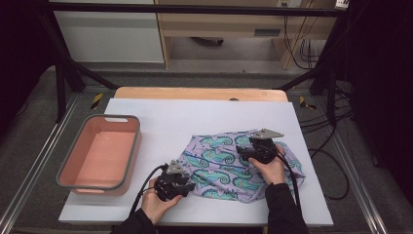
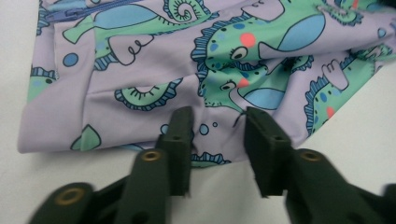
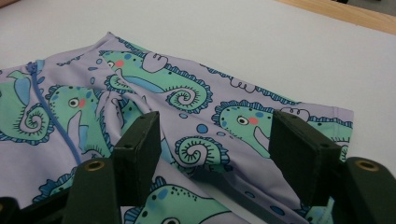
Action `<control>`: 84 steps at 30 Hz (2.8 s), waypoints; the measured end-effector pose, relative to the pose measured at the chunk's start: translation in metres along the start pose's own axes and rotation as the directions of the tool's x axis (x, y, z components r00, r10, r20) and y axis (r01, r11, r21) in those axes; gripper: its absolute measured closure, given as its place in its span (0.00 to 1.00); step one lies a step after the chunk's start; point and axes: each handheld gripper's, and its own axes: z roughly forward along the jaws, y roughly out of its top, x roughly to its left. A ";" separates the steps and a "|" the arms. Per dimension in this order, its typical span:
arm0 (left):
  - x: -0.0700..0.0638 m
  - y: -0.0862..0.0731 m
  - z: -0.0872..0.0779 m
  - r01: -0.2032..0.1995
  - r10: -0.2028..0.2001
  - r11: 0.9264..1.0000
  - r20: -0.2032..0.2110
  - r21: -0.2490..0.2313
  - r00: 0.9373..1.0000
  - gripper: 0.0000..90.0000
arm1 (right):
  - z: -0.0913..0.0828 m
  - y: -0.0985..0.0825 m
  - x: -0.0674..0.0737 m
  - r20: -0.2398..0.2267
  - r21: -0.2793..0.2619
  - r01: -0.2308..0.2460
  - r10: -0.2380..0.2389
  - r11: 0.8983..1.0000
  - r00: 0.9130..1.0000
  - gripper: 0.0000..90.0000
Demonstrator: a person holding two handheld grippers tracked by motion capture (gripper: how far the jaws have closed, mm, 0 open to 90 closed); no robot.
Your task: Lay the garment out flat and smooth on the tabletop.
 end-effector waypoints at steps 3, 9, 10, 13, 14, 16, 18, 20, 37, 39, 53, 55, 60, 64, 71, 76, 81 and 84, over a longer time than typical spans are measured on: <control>-0.002 0.001 0.000 -0.044 0.045 0.999 -0.025 0.016 0.999 0.88 | 0.008 -0.001 -0.001 0.011 0.013 -0.004 0.003 1.000 1.000 0.40; 0.001 0.002 -0.003 -0.069 0.068 0.996 0.014 0.051 0.998 1.00 | 0.030 -0.010 -0.006 0.037 0.089 -0.015 0.012 0.996 0.999 0.46; 0.002 0.002 -0.004 -0.072 0.071 0.996 0.020 0.054 0.997 1.00 | 0.032 -0.011 -0.006 0.036 0.108 -0.009 0.006 0.994 0.999 0.51; 0.007 0.003 -0.008 -0.071 0.069 0.996 0.026 0.053 0.997 1.00 | 0.034 -0.013 -0.005 0.021 0.132 0.006 -0.009 0.991 1.000 0.80; 0.009 0.003 -0.010 -0.062 0.060 0.997 0.032 0.048 0.998 1.00 | 0.033 -0.012 -0.004 0.018 0.131 0.007 -0.009 0.991 1.000 0.90; 0.016 0.006 -0.018 -0.056 0.055 0.997 0.027 0.043 0.998 1.00 | 0.028 -0.009 -0.005 0.023 0.121 0.015 -0.018 0.993 1.000 0.94; 0.024 0.007 -0.027 -0.046 0.046 0.998 0.000 0.030 0.999 1.00 | 0.021 -0.007 -0.008 0.037 0.106 0.008 -0.012 0.994 0.999 0.95; 0.035 0.007 -0.035 -0.046 0.047 0.999 -0.058 0.022 0.997 1.00 | 0.012 -0.005 -0.012 0.050 0.097 0.012 -0.017 0.995 0.999 0.95; 0.046 -0.007 -0.024 0.093 -0.094 0.995 -0.025 -0.044 0.995 0.50 | 0.037 0.006 0.001 -0.015 0.066 0.027 -0.026 0.997 1.000 0.46; 0.047 -0.008 -0.020 0.107 -0.107 0.994 -0.019 -0.029 0.994 0.50 | 0.045 0.006 0.001 -0.007 0.079 0.017 -0.016 0.997 1.000 0.45; 0.046 0.006 -0.037 0.054 -0.055 0.996 -0.015 -0.072 0.998 0.99 | 0.045 0.005 -0.004 -0.030 0.098 0.016 -0.013 0.995 0.999 0.97; 0.049 0.020 -0.049 0.049 -0.052 0.993 -0.030 -0.111 0.998 0.99 | 0.037 0.011 -0.005 -0.014 0.044 0.012 -0.011 0.999 1.000 0.98; 0.063 0.067 -0.066 0.004 -0.028 0.988 -0.157 -0.152 0.987 0.99 | 0.020 0.035 -0.013 0.070 -0.096 0.010 -0.004 0.995 0.998 0.98; 0.092 0.096 -0.065 0.042 -0.087 0.968 -0.177 -0.246 0.980 0.98 | 0.010 0.051 -0.022 0.162 -0.248 -0.018 0.060 0.969 0.985 0.97; 0.097 0.083 -0.050 0.116 -0.163 0.954 -0.153 -0.276 0.975 0.50 | 0.016 0.039 -0.024 0.165 -0.175 -0.016 0.045 0.984 0.985 0.62; 0.089 0.066 -0.041 0.122 -0.143 0.968 -0.085 -0.219 0.986 0.35 | 0.009 0.026 -0.015 0.088 -0.145 -0.026 0.039 0.989 0.995 0.50; 0.079 0.045 -0.027 0.108 -0.116 0.982 -0.039 -0.158 0.993 0.36 | -0.003 0.017 0.003 -0.001 -0.116 -0.015 0.015 0.993 1.000 0.39; 0.077 0.034 -0.020 0.105 -0.111 0.985 -0.042 -0.136 0.993 0.45 | -0.009 0.010 0.013 -0.039 -0.088 -0.005 0.001 0.996 0.999 0.37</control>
